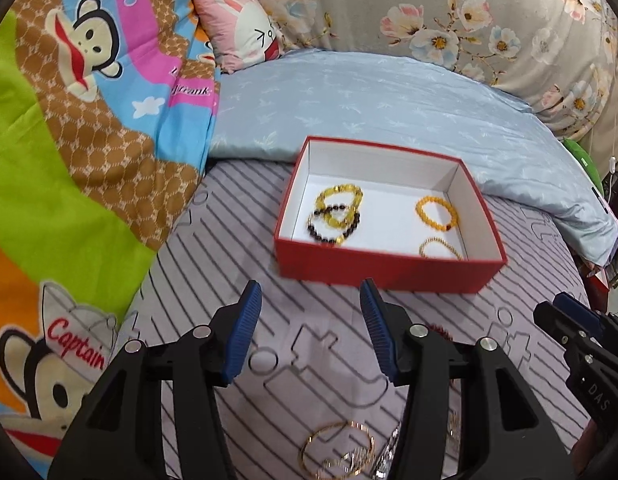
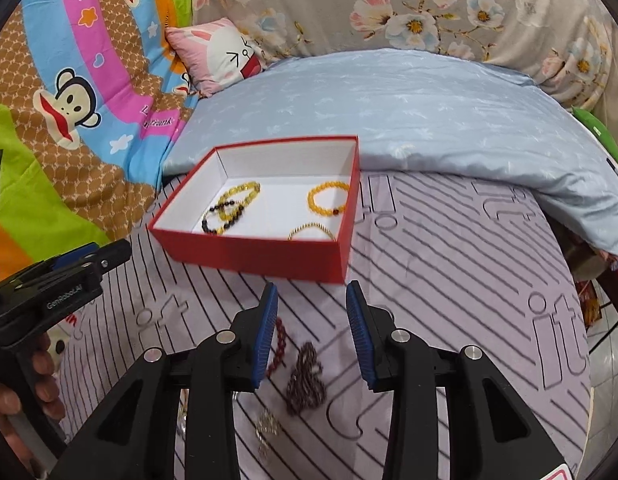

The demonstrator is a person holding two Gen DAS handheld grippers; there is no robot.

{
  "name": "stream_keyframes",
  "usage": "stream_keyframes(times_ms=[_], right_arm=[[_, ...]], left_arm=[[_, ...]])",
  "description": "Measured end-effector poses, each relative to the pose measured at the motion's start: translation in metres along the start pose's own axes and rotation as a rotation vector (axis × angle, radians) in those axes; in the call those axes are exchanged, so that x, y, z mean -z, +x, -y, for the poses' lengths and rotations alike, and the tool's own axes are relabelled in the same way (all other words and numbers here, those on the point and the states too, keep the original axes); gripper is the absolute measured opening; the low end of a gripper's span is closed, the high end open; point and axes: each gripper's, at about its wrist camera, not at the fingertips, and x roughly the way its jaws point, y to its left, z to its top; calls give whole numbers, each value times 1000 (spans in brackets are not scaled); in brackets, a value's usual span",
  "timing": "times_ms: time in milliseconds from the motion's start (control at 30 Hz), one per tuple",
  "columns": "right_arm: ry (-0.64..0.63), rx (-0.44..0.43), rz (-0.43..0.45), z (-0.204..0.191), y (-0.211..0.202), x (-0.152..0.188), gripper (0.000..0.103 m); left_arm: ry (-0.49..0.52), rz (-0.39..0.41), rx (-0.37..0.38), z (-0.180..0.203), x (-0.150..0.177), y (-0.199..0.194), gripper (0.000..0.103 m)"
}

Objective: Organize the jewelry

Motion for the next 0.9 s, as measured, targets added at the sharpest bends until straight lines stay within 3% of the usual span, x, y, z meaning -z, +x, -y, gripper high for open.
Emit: stream_keyframes(times_ms=[500, 900], right_arm=[[-49, 55, -31, -8, -22, 59, 36], [-31, 41, -91, -2, -22, 93, 36]], left_arm=[[-4, -80, 10, -2, 73, -21, 49], [-2, -143, 35, -7, 112, -16, 49]])
